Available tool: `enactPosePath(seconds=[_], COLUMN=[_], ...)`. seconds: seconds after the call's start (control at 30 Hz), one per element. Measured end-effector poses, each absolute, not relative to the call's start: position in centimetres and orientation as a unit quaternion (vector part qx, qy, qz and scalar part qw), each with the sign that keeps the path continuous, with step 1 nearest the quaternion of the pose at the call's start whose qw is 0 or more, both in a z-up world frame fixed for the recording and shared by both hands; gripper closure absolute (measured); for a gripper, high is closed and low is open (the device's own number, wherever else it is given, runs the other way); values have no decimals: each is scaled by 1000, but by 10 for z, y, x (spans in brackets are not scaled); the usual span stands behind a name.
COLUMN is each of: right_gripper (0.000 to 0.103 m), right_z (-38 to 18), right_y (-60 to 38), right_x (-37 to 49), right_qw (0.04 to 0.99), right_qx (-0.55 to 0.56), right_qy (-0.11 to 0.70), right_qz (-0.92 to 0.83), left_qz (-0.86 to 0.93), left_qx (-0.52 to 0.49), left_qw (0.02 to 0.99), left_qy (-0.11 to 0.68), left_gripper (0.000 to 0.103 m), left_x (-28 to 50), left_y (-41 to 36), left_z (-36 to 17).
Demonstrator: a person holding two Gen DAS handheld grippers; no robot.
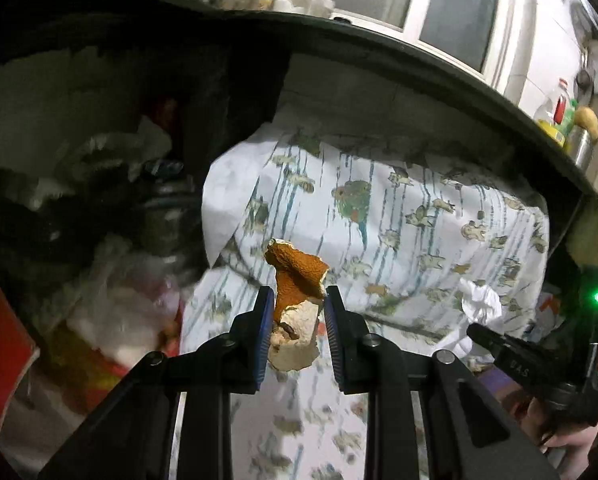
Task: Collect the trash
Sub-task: 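Carry the brown scrap and white tissue down over the pink basket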
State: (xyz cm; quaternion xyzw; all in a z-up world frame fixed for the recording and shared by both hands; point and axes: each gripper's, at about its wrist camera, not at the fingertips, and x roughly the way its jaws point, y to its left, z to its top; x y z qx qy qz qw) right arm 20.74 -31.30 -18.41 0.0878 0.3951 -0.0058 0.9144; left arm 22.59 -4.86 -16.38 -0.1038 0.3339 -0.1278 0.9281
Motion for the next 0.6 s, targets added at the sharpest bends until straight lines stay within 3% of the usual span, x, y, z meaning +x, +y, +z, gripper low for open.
enactPosePath(seconds=[0.23, 0.4, 0.6], right_gripper=[91, 91, 91], right_z=[-158, -168, -193], right_y=[-296, -284, -265], right_x=[137, 95, 63], right_qw=[922, 917, 906], right_qx=[100, 118, 113], right_qy=[372, 379, 403], right_qz=[26, 45, 63], left_qz=[-147, -168, -162], left_qx=[-87, -77, -40], left_qw=[930, 916, 925], left_qy=[325, 357, 341], left_gripper=[76, 76, 76], left_x=[165, 119, 91], left_y=[-32, -26, -34], left_z=[-147, -156, -159])
